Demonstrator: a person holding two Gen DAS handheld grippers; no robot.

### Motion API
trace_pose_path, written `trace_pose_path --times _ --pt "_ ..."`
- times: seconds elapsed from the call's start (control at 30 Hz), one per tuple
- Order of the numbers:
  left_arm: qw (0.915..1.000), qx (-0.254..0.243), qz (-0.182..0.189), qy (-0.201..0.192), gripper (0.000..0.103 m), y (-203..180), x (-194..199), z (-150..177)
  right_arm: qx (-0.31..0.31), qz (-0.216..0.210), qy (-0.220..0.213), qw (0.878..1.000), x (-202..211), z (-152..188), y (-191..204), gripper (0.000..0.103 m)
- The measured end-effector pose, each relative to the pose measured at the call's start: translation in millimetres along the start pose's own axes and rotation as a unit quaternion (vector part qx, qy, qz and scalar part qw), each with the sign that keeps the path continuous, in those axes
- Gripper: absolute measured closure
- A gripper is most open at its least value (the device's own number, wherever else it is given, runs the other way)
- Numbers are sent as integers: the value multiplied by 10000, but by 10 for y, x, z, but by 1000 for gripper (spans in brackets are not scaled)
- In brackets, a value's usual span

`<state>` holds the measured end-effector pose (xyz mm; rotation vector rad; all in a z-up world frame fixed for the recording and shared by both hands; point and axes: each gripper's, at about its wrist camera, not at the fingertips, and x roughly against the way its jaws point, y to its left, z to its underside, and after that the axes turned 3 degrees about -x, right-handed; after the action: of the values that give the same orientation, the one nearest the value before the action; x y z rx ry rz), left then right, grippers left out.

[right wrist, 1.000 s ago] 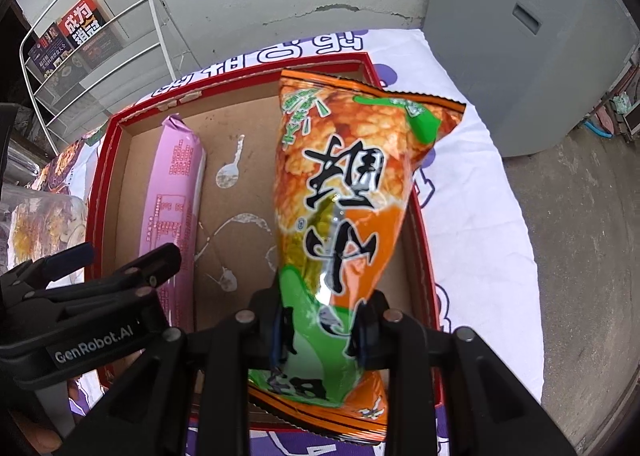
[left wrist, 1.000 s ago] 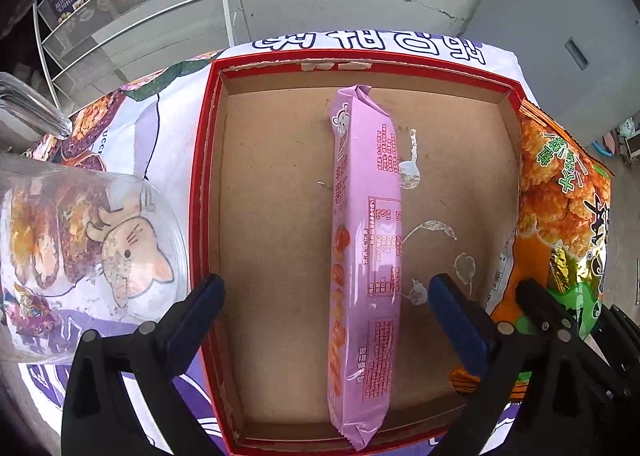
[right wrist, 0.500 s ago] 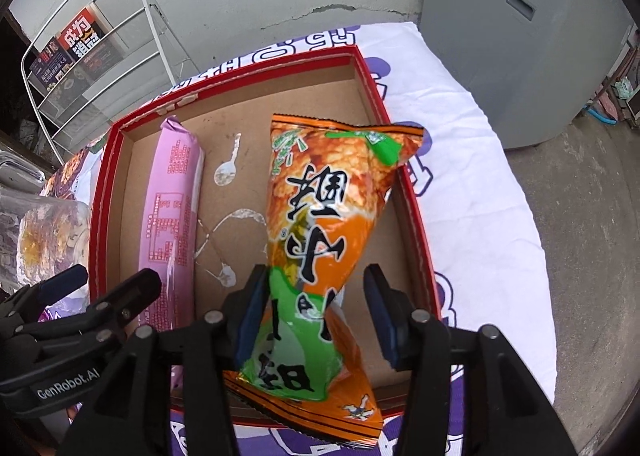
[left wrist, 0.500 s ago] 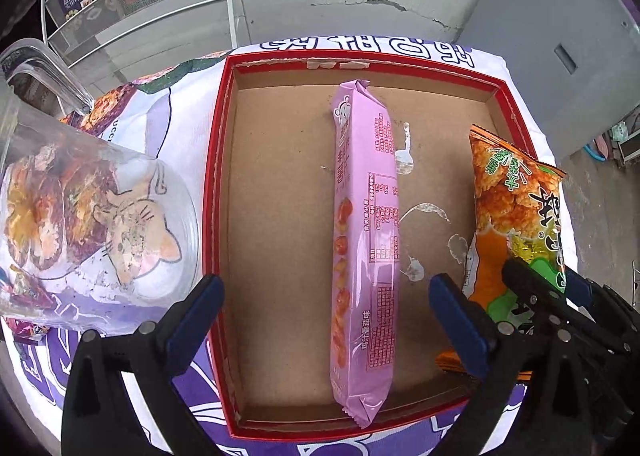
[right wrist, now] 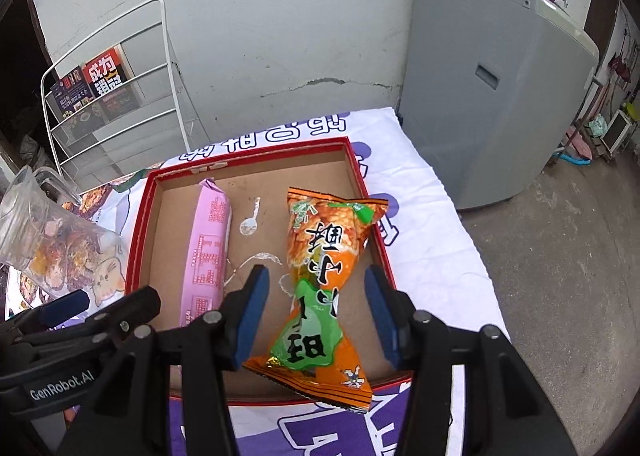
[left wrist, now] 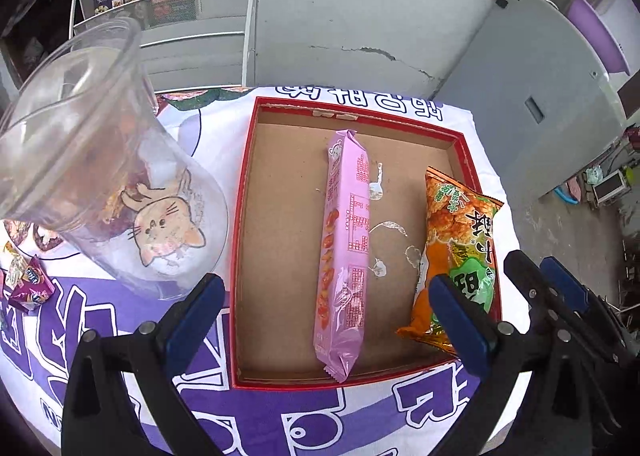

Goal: Organize snacks
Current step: 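Lower both packs into the tray and open both tools, then withdraw both tools from the tray back toward the remaining snacks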

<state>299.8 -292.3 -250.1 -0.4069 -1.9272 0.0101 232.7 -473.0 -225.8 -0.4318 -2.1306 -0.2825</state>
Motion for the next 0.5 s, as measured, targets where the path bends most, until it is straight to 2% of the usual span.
trace_pose_path --times 0.17,0.33,0.5 --pt "9995 181 116 -222 0 226 334 121 62 -24 -248 9997 313 78 237 54" --pt "9988 347 140 -328 0 593 643 215 159 -147 -313 9993 526 219 618 54" --pt "9988 351 -97 -313 0 933 828 277 234 -293 -209 9991 578 334 1009 54"
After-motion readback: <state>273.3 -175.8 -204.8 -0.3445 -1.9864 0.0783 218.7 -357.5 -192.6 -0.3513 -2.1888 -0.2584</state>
